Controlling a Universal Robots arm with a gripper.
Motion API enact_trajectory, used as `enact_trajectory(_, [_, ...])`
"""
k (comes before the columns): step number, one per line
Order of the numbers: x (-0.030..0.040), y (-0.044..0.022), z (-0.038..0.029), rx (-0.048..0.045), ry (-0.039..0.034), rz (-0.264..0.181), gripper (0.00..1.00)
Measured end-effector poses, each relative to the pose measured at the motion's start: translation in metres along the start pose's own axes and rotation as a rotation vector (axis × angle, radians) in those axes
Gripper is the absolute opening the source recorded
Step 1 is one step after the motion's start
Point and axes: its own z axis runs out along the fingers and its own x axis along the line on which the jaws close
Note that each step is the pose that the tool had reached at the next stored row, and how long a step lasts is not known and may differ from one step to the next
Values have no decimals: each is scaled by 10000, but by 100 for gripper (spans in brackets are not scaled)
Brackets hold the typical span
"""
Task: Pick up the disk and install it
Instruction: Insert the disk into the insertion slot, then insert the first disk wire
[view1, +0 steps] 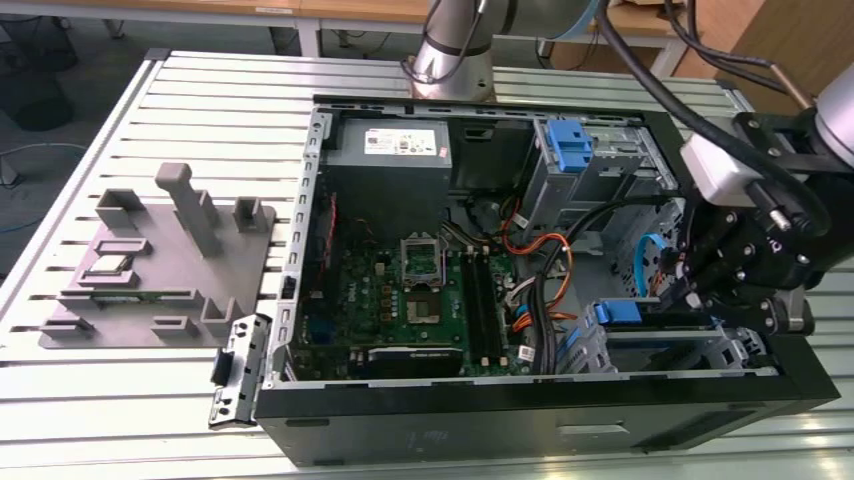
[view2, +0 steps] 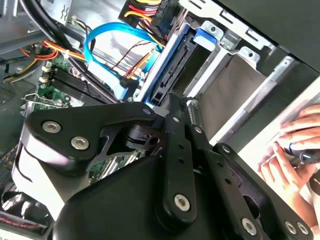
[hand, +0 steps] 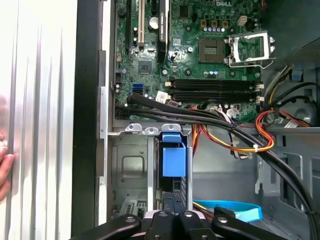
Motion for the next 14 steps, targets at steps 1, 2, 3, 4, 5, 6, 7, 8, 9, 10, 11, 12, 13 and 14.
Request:
enact_trajectory(1, [-1, 1, -26, 0, 0, 0, 10])
enact_trajectory(2, [-2, 2, -44, 0, 1, 0, 10])
enact_trajectory(3, [-2, 2, -46, 0, -1, 0, 10])
enact_trajectory(4, [-2, 2, -46, 0, -2, 0, 10])
enact_trajectory(5, [-3, 2, -44, 0, -5, 0, 10])
enact_trajectory(6, [-7, 3, -46, 0, -4, -1, 10])
enact_trajectory(7, [-14, 3, -46, 0, -6, -1, 10])
enact_trajectory(8, [-21, 3, -44, 0, -11, -2, 10])
enact_trajectory(9, [-27, 4, -44, 0, -13, -1, 10])
enact_trajectory(10, [-32, 5, -44, 0, -16, -1, 10])
enact_trajectory(11, [-39, 5, -44, 0, -18, -2, 10])
enact_trajectory(12, [-41, 5, -43, 0, -18, -2, 10])
enact_trajectory(13, [-41, 6, -44, 0, -17, -1, 10])
enact_trajectory(14, [-41, 6, -45, 0, -13, -1, 10])
